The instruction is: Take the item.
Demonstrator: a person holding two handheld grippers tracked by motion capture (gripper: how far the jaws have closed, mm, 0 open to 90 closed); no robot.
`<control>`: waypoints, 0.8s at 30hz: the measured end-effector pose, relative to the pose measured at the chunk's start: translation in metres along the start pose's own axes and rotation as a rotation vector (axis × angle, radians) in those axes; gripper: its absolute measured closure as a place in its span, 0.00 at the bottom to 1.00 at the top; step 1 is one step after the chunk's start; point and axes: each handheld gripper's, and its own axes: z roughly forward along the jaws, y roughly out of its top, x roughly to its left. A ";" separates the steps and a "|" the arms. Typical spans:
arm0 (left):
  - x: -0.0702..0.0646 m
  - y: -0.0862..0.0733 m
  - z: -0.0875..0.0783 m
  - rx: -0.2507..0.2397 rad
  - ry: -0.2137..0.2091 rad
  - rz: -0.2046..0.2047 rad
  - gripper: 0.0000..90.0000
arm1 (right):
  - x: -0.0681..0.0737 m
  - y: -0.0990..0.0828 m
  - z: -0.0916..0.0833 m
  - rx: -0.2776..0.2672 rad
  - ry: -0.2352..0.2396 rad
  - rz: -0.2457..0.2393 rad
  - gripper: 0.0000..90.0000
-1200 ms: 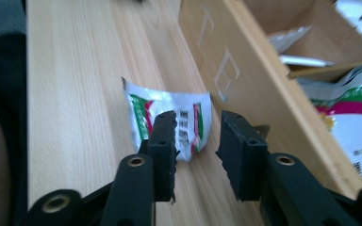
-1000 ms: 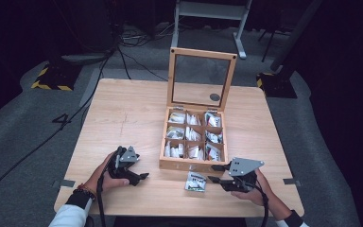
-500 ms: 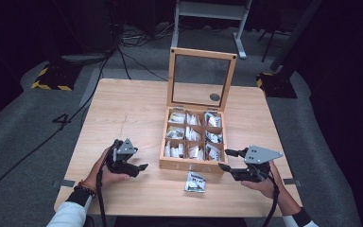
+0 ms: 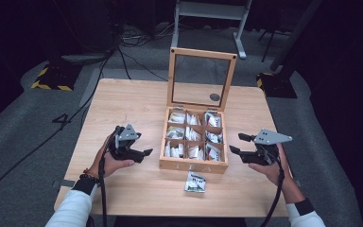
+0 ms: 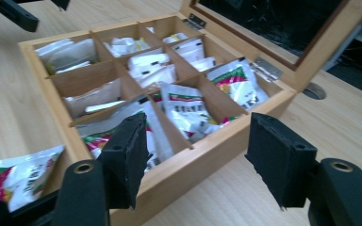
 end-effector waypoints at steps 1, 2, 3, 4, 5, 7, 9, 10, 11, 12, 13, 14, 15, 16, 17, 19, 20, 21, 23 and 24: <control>0.000 0.003 0.001 -0.007 0.008 0.006 0.24 | -0.003 0.001 0.000 0.000 -0.002 0.004 0.42; 0.000 0.003 0.001 -0.007 0.008 0.006 0.24 | -0.006 0.002 0.001 0.006 0.001 0.003 0.42; 0.000 0.007 0.002 -0.007 0.019 0.018 0.24 | -0.008 0.003 0.003 0.013 -0.010 -0.005 0.41; 0.002 0.010 0.003 -0.008 0.015 0.014 0.24 | -0.011 0.004 0.004 0.020 -0.024 -0.006 0.41; 0.005 0.017 0.005 -0.019 0.023 0.009 0.24 | -0.014 0.005 0.006 0.023 -0.031 0.001 0.41; 0.006 0.020 0.006 -0.020 0.023 0.008 0.24 | -0.018 0.006 0.007 0.020 -0.033 0.013 0.41; 0.008 0.026 0.008 -0.029 0.024 0.000 0.24 | -0.025 0.009 0.012 0.030 -0.040 0.033 0.40; 0.009 0.033 0.011 -0.024 0.034 0.017 0.25 | -0.027 0.010 0.015 0.041 -0.042 0.039 0.39; 0.010 0.036 0.013 -0.021 0.033 0.013 0.24 | -0.029 0.010 0.016 0.045 -0.044 0.043 0.39; 0.010 0.036 0.013 -0.021 0.033 0.013 0.24 | -0.031 0.011 0.017 0.042 -0.045 0.044 0.39; 0.011 0.039 0.014 -0.021 0.036 0.017 0.24 | -0.031 0.011 0.017 0.042 -0.045 0.044 0.39; 0.012 0.045 0.017 -0.022 0.044 0.018 0.24 | -0.036 0.014 0.020 0.039 -0.051 0.067 0.39; 0.012 0.045 0.017 -0.022 0.044 0.018 0.24 | -0.036 0.014 0.020 0.039 -0.051 0.067 0.39; 0.014 0.049 0.018 -0.018 0.046 0.021 0.24 | -0.038 0.014 0.021 0.035 -0.056 0.069 0.39; 0.015 0.052 0.020 -0.023 0.048 0.014 0.24 | -0.040 0.016 0.022 0.038 -0.060 0.070 0.39; 0.017 0.058 0.023 -0.028 0.051 0.014 0.24 | -0.046 0.019 0.025 0.038 -0.071 0.091 0.39; 0.020 0.065 0.027 -0.030 0.049 0.014 0.24 | -0.051 0.021 0.027 0.041 -0.092 0.091 0.39; 0.021 0.068 0.029 -0.031 0.055 0.015 0.24 | -0.053 0.022 0.028 0.043 -0.103 0.091 0.39; 0.024 0.074 0.035 -0.032 0.051 0.008 0.24 | -0.058 0.024 0.030 0.038 -0.103 0.113 0.39; 0.025 0.077 0.038 -0.034 0.051 0.007 0.24 | -0.060 0.025 0.031 0.037 -0.109 0.117 0.40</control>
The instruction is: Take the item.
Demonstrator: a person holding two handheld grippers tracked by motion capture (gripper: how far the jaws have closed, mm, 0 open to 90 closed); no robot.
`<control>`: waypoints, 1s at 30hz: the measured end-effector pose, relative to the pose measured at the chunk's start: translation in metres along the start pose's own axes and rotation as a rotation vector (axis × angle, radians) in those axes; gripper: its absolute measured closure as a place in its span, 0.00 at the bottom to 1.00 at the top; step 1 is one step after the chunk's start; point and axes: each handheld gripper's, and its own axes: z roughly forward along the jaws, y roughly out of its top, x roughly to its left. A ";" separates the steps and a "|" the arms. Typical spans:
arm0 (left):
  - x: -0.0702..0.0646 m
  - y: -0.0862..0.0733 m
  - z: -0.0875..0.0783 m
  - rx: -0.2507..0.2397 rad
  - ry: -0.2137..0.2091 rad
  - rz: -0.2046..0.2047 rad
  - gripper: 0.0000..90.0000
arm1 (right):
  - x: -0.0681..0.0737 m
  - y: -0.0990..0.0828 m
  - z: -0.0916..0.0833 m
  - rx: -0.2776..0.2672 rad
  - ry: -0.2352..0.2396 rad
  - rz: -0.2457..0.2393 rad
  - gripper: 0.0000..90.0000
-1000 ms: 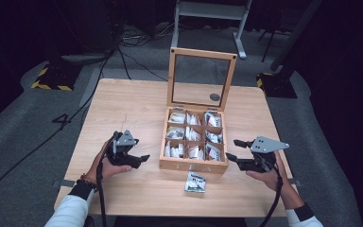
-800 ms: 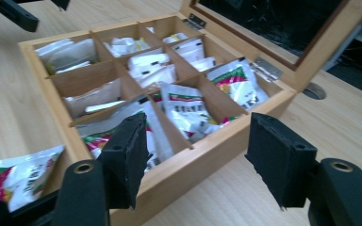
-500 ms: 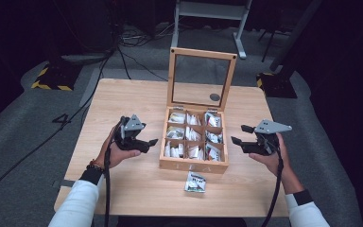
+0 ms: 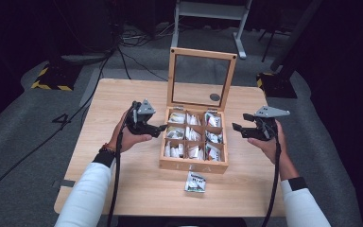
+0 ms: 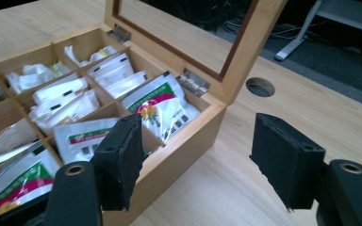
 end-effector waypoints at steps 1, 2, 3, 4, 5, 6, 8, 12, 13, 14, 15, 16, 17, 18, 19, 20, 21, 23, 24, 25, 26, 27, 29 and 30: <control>0.000 0.000 0.000 0.000 0.000 0.000 0.24 | 0.000 0.000 0.000 0.000 0.000 0.000 0.40; 0.001 0.005 0.007 0.003 0.000 -0.001 0.24 | -0.004 0.002 0.002 -0.001 -0.009 0.018 0.41; 0.001 0.005 0.007 0.003 0.000 -0.001 0.24 | -0.004 0.002 0.002 -0.001 -0.009 0.018 0.41; 0.001 0.010 0.013 0.005 0.009 0.003 0.24 | -0.009 0.006 0.005 -0.004 -0.010 0.032 0.42; 0.001 0.010 0.013 0.005 0.009 0.003 0.24 | -0.009 0.006 0.005 -0.004 -0.010 0.032 0.42; 0.004 0.014 0.017 -0.005 0.014 -0.011 0.24 | -0.012 0.009 0.007 -0.010 -0.010 0.042 0.42; 0.007 0.017 0.022 -0.007 0.018 -0.027 0.24 | -0.013 0.011 0.011 -0.008 -0.012 0.036 0.43; 0.014 0.020 0.028 0.000 0.026 -0.047 0.24 | -0.014 0.016 0.024 0.017 -0.020 0.028 0.43; 0.014 0.020 0.028 0.000 0.026 -0.047 0.24 | -0.014 0.016 0.024 0.017 -0.020 0.028 0.43; 0.018 0.022 0.031 0.002 0.028 -0.056 0.24 | -0.014 0.020 0.030 0.017 -0.016 0.034 0.42; 0.018 0.022 0.031 0.002 0.028 -0.056 0.24 | -0.014 0.020 0.030 0.017 -0.016 0.034 0.42; 0.020 0.022 0.032 -0.001 0.030 -0.063 0.24 | -0.014 0.020 0.032 0.015 -0.021 0.033 0.42; 0.021 0.023 0.034 -0.005 0.034 -0.073 0.24 | -0.014 0.022 0.034 0.016 -0.023 0.035 0.42; 0.024 0.024 0.036 -0.003 0.037 -0.079 0.24 | -0.016 0.023 0.041 0.023 -0.023 0.047 0.42; 0.024 0.024 0.036 -0.003 0.037 -0.079 0.24 | -0.016 0.023 0.041 0.023 -0.023 0.047 0.42; 0.026 0.025 0.039 0.004 0.045 -0.074 0.24 | -0.017 0.025 0.047 0.032 -0.032 0.049 0.41; 0.030 0.026 0.043 0.020 0.045 -0.077 0.24 | -0.018 0.026 0.049 0.035 -0.033 0.056 0.41; 0.031 0.026 0.046 0.016 0.046 -0.088 0.24 | -0.019 0.026 0.051 0.034 -0.032 0.061 0.41; 0.035 0.028 0.050 0.016 0.043 -0.105 0.24 | -0.020 0.027 0.056 0.028 -0.032 0.071 0.41; 0.036 0.029 0.052 0.018 0.044 -0.108 0.24 | -0.020 0.028 0.059 0.038 -0.030 0.072 0.41; 0.036 0.029 0.052 0.018 0.044 -0.108 0.24 | -0.020 0.028 0.059 0.038 -0.030 0.072 0.41; 0.038 0.031 0.057 0.033 0.056 -0.118 0.24 | -0.021 0.028 0.065 0.051 -0.027 0.068 0.41; 0.040 0.034 0.061 0.047 0.067 -0.121 0.24 | -0.023 0.028 0.071 0.058 -0.024 0.073 0.41; 0.040 0.034 0.061 0.047 0.067 -0.121 0.24 | -0.025 0.028 0.073 0.059 -0.026 0.078 0.41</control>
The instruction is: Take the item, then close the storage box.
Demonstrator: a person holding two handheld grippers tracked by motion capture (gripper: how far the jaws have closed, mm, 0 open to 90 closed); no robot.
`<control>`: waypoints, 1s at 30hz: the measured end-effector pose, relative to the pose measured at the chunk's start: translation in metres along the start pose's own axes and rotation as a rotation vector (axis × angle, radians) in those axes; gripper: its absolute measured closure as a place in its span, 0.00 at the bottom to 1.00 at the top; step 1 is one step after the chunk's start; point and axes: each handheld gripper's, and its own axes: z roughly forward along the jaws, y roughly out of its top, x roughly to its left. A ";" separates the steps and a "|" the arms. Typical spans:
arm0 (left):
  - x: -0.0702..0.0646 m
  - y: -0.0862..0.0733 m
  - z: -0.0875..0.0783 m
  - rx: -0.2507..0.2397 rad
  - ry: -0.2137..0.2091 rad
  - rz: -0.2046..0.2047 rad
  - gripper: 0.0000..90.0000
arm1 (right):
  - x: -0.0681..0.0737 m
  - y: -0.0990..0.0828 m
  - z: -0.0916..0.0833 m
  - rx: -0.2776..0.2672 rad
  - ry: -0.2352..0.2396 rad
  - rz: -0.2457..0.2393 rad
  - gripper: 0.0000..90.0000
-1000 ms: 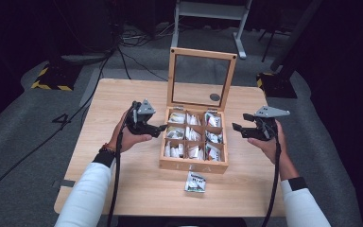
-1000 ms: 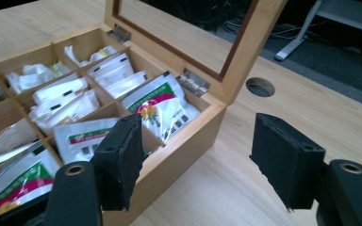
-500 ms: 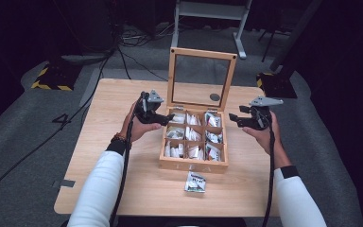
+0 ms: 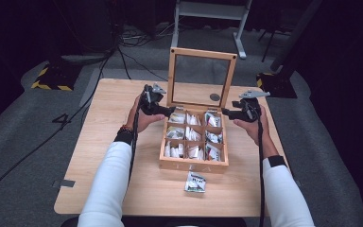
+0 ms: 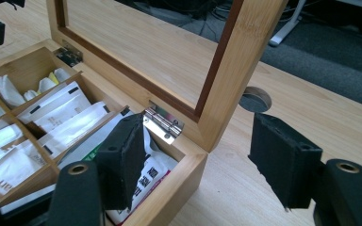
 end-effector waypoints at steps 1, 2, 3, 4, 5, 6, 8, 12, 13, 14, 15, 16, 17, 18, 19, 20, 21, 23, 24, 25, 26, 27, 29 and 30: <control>0.000 0.002 0.001 0.000 0.002 -0.001 0.24 | -0.001 0.000 0.002 -0.002 0.005 0.012 0.40; 0.000 0.003 0.003 0.001 0.003 -0.005 0.24 | -0.002 0.001 0.004 -0.004 0.011 0.018 0.40; 0.000 0.005 0.004 0.009 -0.002 -0.012 0.24 | -0.002 0.001 0.004 -0.004 0.011 0.018 0.40; 0.001 0.006 0.005 0.017 0.002 -0.005 0.24 | -0.002 0.001 0.005 -0.006 0.020 0.018 0.40; 0.001 0.007 0.007 0.018 0.008 -0.002 0.24 | -0.002 0.002 0.007 -0.001 0.025 0.022 0.39; 0.001 0.009 0.008 0.021 0.010 0.001 0.24 | -0.002 0.003 0.008 -0.009 0.019 0.012 0.40; 0.002 0.011 0.010 0.018 0.009 -0.011 0.24 | -0.003 0.004 0.012 -0.006 0.007 0.014 0.39; 0.006 0.013 0.018 0.039 0.024 -0.023 0.24 | -0.006 0.005 0.020 -0.004 0.005 0.050 0.39; 0.006 0.013 0.018 0.039 0.024 -0.023 0.24 | -0.006 0.005 0.020 -0.004 0.005 0.050 0.39; 0.007 0.014 0.022 0.045 0.022 -0.026 0.24 | -0.007 0.005 0.022 0.002 0.003 0.058 0.39; 0.007 0.014 0.022 0.045 0.022 -0.026 0.24 | -0.007 0.005 0.022 0.002 0.003 0.058 0.39; 0.008 0.015 0.024 0.048 0.025 -0.030 0.24 | -0.008 0.005 0.023 0.001 0.007 0.066 0.39; 0.009 0.015 0.025 0.052 0.026 -0.029 0.24 | -0.010 0.007 0.027 0.012 0.000 0.076 0.39; 0.009 0.016 0.026 0.046 0.030 -0.036 0.24 | -0.011 0.007 0.029 0.008 0.002 0.074 0.39; 0.011 0.017 0.028 0.056 0.034 -0.032 0.24 | -0.011 0.008 0.031 0.011 0.010 0.080 0.39; 0.011 0.017 0.028 0.056 0.034 -0.032 0.24 | -0.011 0.009 0.033 0.016 0.011 0.084 0.40; 0.013 0.018 0.027 0.051 0.019 -0.044 0.24 | -0.011 0.009 0.033 0.016 0.011 0.084 0.40; 0.016 0.019 0.028 0.035 0.007 -0.070 0.24 | -0.008 0.012 0.037 0.014 0.031 0.079 0.41; 0.018 0.019 0.029 0.038 0.002 -0.084 0.24 | -0.007 0.015 0.041 0.020 0.023 0.075 0.41; 0.019 0.019 0.030 0.040 0.001 -0.080 0.25 | -0.007 0.016 0.042 0.023 0.019 0.079 0.42; 0.019 0.019 0.030 0.040 0.001 -0.080 0.25 | -0.007 0.016 0.042 0.023 0.019 0.079 0.42; 0.020 0.020 0.032 0.037 0.003 -0.068 0.26 | -0.007 0.016 0.044 0.023 0.013 0.086 0.44; 0.021 0.020 0.032 0.028 0.003 -0.080 0.29 | -0.007 0.016 0.045 0.024 0.011 0.083 0.45; 0.023 0.018 0.032 0.013 -0.007 -0.103 0.32 | -0.008 0.015 0.047 0.037 0.008 0.080 0.49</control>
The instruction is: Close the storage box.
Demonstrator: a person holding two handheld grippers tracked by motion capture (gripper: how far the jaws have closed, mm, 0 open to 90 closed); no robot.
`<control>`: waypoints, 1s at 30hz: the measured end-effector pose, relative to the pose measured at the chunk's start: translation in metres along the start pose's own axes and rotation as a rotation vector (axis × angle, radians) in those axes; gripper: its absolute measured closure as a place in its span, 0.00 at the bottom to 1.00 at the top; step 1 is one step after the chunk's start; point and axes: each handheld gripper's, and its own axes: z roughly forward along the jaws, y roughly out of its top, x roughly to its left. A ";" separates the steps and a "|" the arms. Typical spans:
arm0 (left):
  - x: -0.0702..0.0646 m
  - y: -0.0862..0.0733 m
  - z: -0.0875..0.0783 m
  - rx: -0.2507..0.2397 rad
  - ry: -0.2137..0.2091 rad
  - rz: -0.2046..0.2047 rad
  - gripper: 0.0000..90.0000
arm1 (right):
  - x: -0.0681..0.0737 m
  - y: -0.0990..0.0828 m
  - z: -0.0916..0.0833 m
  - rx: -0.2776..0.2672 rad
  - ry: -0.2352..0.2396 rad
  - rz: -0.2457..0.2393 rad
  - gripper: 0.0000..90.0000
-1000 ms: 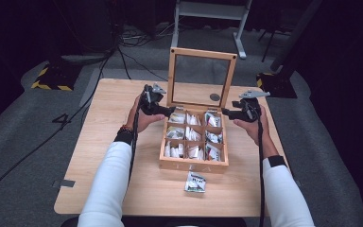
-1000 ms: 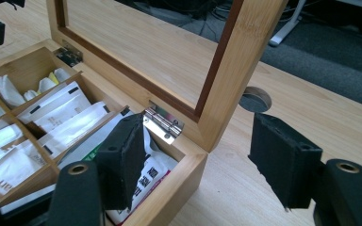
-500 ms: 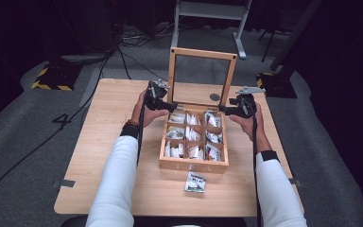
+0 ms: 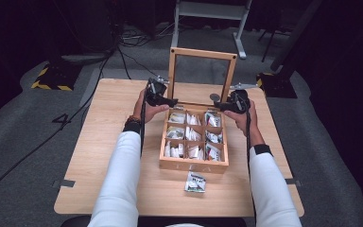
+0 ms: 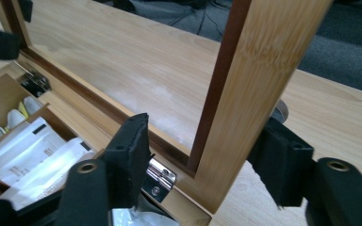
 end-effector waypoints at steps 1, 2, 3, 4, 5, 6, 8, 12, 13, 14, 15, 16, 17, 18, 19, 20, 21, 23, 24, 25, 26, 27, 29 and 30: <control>0.000 0.000 0.000 0.000 0.000 0.000 0.34 | 0.000 0.000 0.001 0.002 -0.002 0.000 0.50; 0.000 0.000 0.001 0.002 0.002 0.006 0.34 | 0.000 0.000 0.001 0.002 -0.002 0.000 0.50; 0.000 0.000 0.002 0.011 0.002 0.012 0.34 | -0.001 -0.001 0.001 0.003 0.000 0.004 0.51; 0.000 -0.001 0.003 0.010 -0.008 0.012 0.36 | -0.001 -0.001 0.002 0.003 -0.001 0.008 0.52; -0.001 0.000 0.005 0.006 -0.015 0.012 0.37 | -0.001 -0.001 0.002 0.002 -0.006 0.015 0.54; -0.001 0.000 0.005 0.006 -0.015 0.012 0.38 | -0.001 -0.001 0.002 0.002 -0.006 0.015 0.54; -0.004 0.001 0.005 -0.006 -0.030 0.014 0.45 | -0.002 -0.001 0.002 0.003 -0.010 0.016 0.56; -0.010 0.006 0.004 -0.022 -0.033 0.020 0.46 | -0.002 0.000 0.002 0.006 -0.011 0.030 0.56; -0.010 0.007 0.004 -0.023 -0.025 0.022 0.47 | -0.002 0.000 0.002 0.002 -0.010 0.034 0.57; -0.010 0.009 0.002 -0.037 -0.025 0.015 0.50 | -0.003 0.000 0.001 -0.006 -0.005 0.043 0.57; -0.010 0.009 0.002 -0.037 -0.025 0.015 0.50 | -0.003 0.000 0.000 -0.011 -0.001 0.049 0.58; -0.009 0.010 0.000 -0.057 -0.030 0.005 0.50 | -0.003 0.000 0.000 -0.014 -0.001 0.051 0.58; -0.009 0.010 0.000 -0.057 -0.030 0.005 0.51 | -0.003 0.000 0.000 -0.014 -0.001 0.051 0.58; -0.009 0.010 -0.001 -0.064 -0.032 0.004 0.51 | -0.003 -0.001 0.000 -0.018 0.001 0.052 0.58; -0.009 0.011 -0.003 -0.070 -0.028 0.009 0.52 | -0.004 -0.001 -0.001 -0.022 0.005 0.055 0.59; -0.009 0.011 -0.003 -0.070 -0.028 0.009 0.52 | -0.004 -0.001 -0.001 -0.022 0.005 0.055 0.59; -0.010 0.011 -0.004 -0.072 -0.026 0.005 0.52 | -0.003 -0.001 -0.002 -0.027 0.006 0.060 0.59; -0.011 0.011 -0.007 -0.077 -0.023 0.017 0.53 | -0.003 -0.001 -0.004 -0.029 0.006 0.059 0.60; -0.011 0.011 -0.007 -0.077 -0.023 0.017 0.53 | -0.003 -0.001 -0.004 -0.029 0.006 0.059 0.60; -0.011 0.012 -0.009 -0.084 -0.026 0.014 0.54 | -0.002 -0.001 -0.005 -0.026 0.005 0.062 0.60; -0.013 0.012 -0.013 -0.101 -0.022 0.018 0.54 | -0.001 -0.001 -0.006 -0.025 0.003 0.059 0.60; -0.015 0.013 -0.016 -0.100 -0.019 0.022 0.54 | 0.000 0.000 -0.008 -0.024 0.002 0.057 0.60; -0.016 0.013 -0.017 -0.099 -0.016 0.027 0.55 | 0.000 0.000 -0.009 -0.021 0.003 0.055 0.60; -0.017 0.013 -0.021 -0.100 -0.016 0.040 0.55 | 0.001 0.001 -0.012 -0.026 0.010 0.049 0.60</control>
